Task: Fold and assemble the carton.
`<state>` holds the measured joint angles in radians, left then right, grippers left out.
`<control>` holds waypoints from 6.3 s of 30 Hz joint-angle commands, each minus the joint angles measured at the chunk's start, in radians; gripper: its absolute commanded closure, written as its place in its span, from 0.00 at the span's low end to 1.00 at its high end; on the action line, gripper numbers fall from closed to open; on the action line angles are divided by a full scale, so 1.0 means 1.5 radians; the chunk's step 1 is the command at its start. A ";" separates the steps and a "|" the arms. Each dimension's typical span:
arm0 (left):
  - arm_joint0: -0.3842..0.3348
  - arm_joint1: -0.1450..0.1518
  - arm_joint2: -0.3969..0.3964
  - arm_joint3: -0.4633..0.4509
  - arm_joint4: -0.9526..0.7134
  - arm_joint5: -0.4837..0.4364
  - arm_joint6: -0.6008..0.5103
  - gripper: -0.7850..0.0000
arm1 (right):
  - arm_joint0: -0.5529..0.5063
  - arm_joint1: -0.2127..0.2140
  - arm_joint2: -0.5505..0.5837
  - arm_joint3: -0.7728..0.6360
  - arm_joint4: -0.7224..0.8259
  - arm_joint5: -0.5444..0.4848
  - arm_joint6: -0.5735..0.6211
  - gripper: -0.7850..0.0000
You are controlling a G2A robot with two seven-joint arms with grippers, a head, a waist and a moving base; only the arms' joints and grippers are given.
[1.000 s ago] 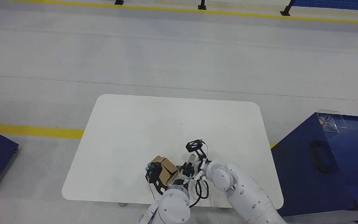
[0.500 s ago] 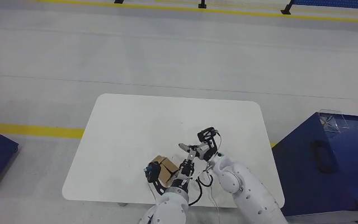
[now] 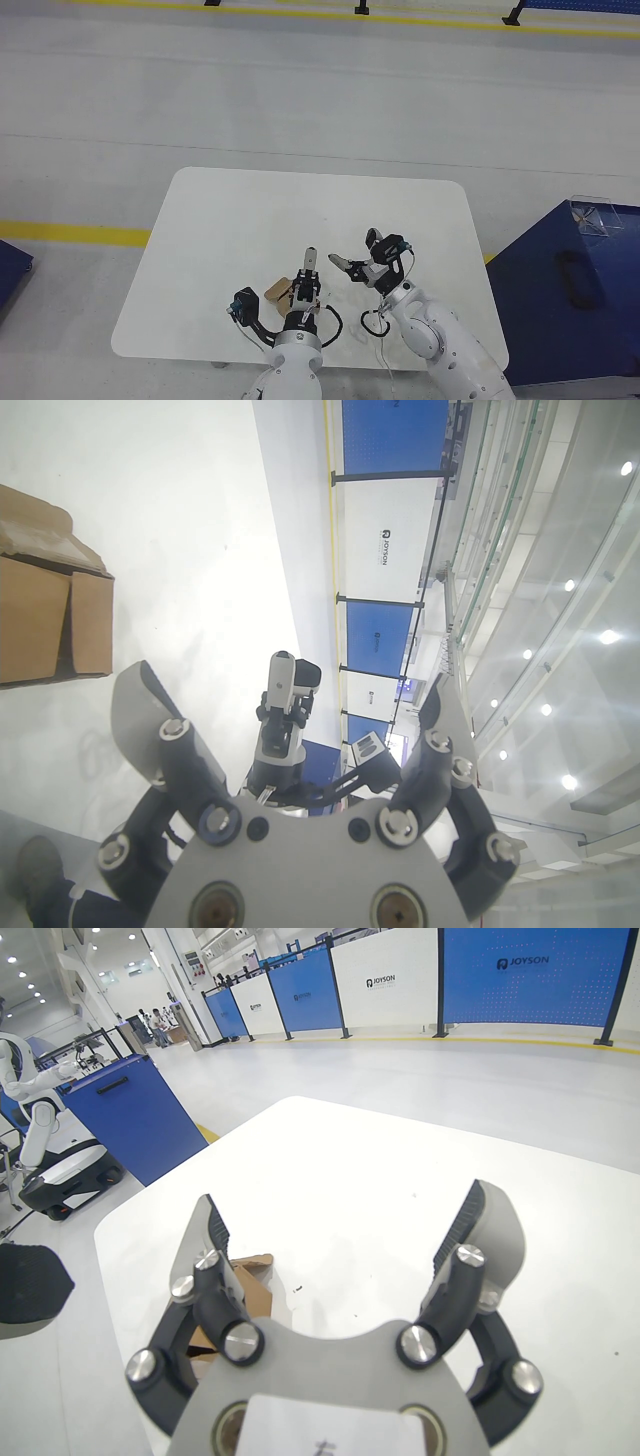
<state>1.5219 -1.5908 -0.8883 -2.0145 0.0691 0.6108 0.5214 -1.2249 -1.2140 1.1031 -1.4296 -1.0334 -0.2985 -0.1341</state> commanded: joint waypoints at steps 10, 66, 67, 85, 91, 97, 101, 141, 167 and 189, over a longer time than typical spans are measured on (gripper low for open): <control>0.000 0.000 0.000 0.000 0.000 0.000 0.000 0.00 | 0.000 0.000 0.000 0.000 0.000 0.000 0.000 0.00; 0.048 0.004 -0.108 -0.040 0.066 0.012 -0.086 0.00 | 0.128 -0.059 -0.128 0.154 -0.215 0.139 0.026 0.00; 0.048 0.004 -0.108 -0.040 0.066 0.012 -0.086 0.00 | 0.128 -0.059 -0.128 0.154 -0.215 0.139 0.026 0.00; 0.099 0.000 -0.184 -0.052 -0.075 -0.164 -0.071 0.00 | 0.110 -0.063 -0.133 0.108 -0.200 0.107 0.037 0.00; 0.182 0.010 -0.215 -0.061 -0.079 -0.309 -0.123 0.00 | 0.115 -0.066 -0.118 0.105 -0.177 0.105 0.048 0.00; 0.182 0.010 -0.215 -0.061 -0.079 -0.309 -0.123 0.00 | 0.109 -0.066 -0.120 0.099 -0.168 0.091 0.055 0.00; 0.183 0.012 -0.219 -0.059 -0.114 -0.380 -0.175 0.00 | 0.109 -0.069 -0.141 0.094 -0.226 0.103 0.050 0.00; 0.060 -0.002 -0.220 0.333 -0.248 -0.595 -0.094 0.00 | 0.141 -0.115 -0.199 0.197 -0.303 0.109 0.041 0.00; 0.012 -0.015 -0.238 0.370 -0.246 -0.660 -0.029 0.00 | 0.137 -0.129 -0.200 0.205 -0.342 0.107 0.067 0.00; 0.043 -0.019 -0.212 0.327 -0.198 -0.733 -0.096 0.00 | 0.067 -0.100 -0.124 0.107 -0.422 0.079 0.111 0.00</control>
<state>1.5866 -1.6183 -1.2078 -1.5240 -0.2277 -0.4922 0.3777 -1.1131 -1.3696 0.9059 -1.2509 -1.6553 -0.1658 0.0203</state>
